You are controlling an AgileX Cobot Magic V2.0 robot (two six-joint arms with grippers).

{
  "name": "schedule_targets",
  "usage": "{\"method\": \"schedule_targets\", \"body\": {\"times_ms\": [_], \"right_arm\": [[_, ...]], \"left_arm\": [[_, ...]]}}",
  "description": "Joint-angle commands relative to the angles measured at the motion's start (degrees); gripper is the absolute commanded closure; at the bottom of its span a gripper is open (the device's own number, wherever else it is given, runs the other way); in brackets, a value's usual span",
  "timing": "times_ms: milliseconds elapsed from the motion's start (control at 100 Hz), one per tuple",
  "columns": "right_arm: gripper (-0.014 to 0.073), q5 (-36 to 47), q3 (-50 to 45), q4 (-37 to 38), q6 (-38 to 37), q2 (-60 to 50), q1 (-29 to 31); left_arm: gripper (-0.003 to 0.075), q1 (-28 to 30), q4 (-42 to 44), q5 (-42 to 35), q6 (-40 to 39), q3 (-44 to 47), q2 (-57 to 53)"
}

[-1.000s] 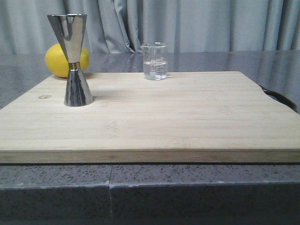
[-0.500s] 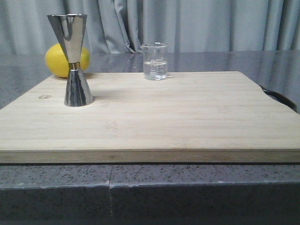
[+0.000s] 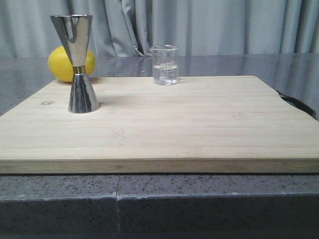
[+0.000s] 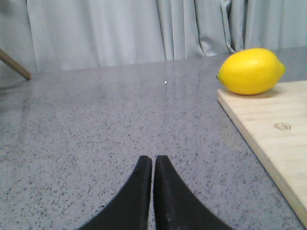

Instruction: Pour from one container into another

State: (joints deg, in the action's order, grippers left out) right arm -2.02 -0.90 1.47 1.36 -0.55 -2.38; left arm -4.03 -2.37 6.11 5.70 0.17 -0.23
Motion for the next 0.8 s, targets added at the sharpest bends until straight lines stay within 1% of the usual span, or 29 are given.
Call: {"method": "schedule_targets", "body": {"times_ms": [0,60,110,200,280,380,440,540,640,790], "right_arm": [[0.0666,7.2,-1.7,-0.3,0.3,-1.0,0.4],[0.0666,9.5,-1.7,-1.5,0.2,-1.0,0.4],[0.0666,10.3,-1.3,-3.0,-1.8,-1.0,0.4],[0.0666,9.3,0.2,-3.7,-6.0,-1.0,0.4],[0.0666,7.9,2.4,-3.8,-6.7,-1.0,0.3],[0.0666,4.6,6.3,-3.8,-6.7,-0.4,0.3],[0.0666,0.9,9.5,-3.8,-6.7,1.1,0.3],[0.0666,-5.4,15.0,-3.8,-6.7,5.3,0.3],[0.0666,-9.7,20.4,-3.7,-6.7,11.1,0.3],[0.0666,-15.0,28.8,-3.7,-6.7,21.1,0.3]], "left_arm": [[0.0739,0.1,-2.8,-7.7,0.1,2.2,-1.6],[0.0739,0.1,-5.1,-10.0,0.1,2.2,-1.6],[0.0739,0.1,-7.6,-11.8,0.1,2.2,-1.6],[0.0739,0.1,-14.2,-15.8,-0.7,2.0,-1.6],[0.0739,0.1,-18.9,-15.9,-1.9,0.7,-1.6],[0.0739,0.1,-20.2,-12.0,-1.9,-2.6,-1.5],[0.0739,0.1,-20.3,-8.7,-1.9,-5.4,-1.0],[0.0739,0.1,-23.8,-3.2,-1.9,-10.4,1.2],[0.0739,0.1,-24.1,2.2,-1.3,-16.0,5.8],[0.0739,0.1,-24.3,10.5,2.5,-24.1,15.0]]}}
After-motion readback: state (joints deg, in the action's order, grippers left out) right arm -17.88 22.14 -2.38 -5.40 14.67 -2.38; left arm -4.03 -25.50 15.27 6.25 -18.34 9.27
